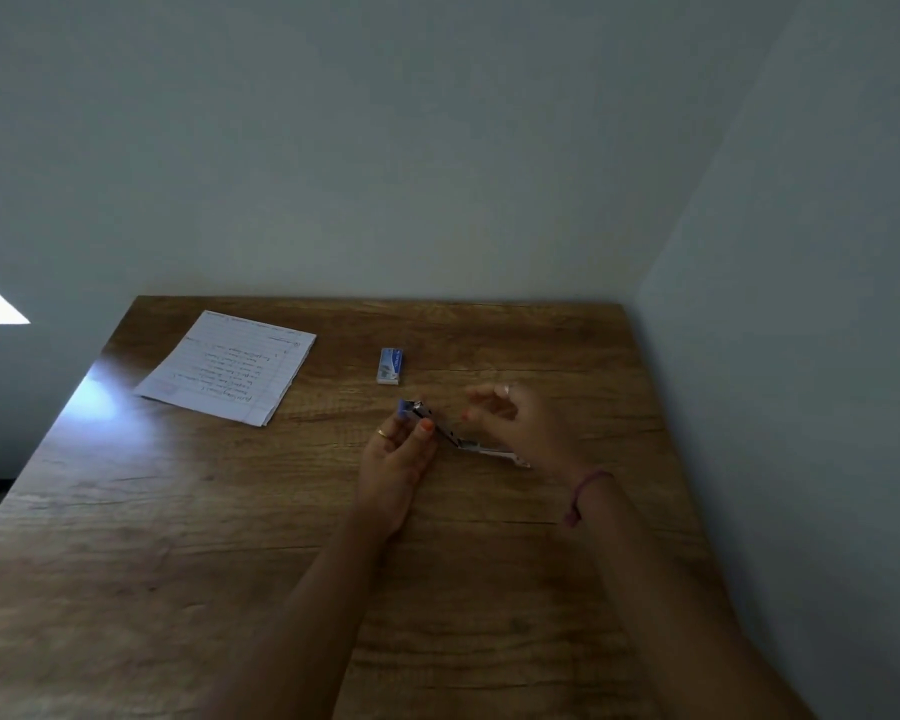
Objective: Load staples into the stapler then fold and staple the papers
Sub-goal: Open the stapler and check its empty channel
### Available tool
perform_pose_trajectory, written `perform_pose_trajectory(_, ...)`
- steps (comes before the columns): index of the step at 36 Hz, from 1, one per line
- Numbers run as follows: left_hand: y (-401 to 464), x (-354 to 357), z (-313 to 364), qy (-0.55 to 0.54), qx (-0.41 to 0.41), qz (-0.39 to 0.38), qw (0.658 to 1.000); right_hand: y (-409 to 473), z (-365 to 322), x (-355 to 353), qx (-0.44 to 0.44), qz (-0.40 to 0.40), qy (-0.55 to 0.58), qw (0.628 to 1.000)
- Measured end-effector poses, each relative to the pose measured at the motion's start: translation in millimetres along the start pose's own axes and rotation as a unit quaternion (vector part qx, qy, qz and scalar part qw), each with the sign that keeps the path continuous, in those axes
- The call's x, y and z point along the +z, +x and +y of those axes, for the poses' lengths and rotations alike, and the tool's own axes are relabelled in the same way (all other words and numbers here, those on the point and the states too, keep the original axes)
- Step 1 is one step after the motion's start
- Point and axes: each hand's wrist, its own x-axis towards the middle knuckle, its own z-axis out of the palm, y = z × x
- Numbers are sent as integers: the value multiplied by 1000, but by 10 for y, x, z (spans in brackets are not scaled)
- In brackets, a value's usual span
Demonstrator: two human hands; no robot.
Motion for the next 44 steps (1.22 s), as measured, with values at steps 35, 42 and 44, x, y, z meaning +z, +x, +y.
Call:
perform_pose_trajectory(35,-71,-24,36,16,5,-90,996,34,-453,226,-151,-8,-209,966)
perform_pose_trajectory(42,-98,-33,-27,34,14,-42,998,-8,-411,323,-155,28,-234,959)
perform_pose_trajectory(44,-120,-47,-55,46,22,-32,998,-16,-416,343,-159,22,-239,958)
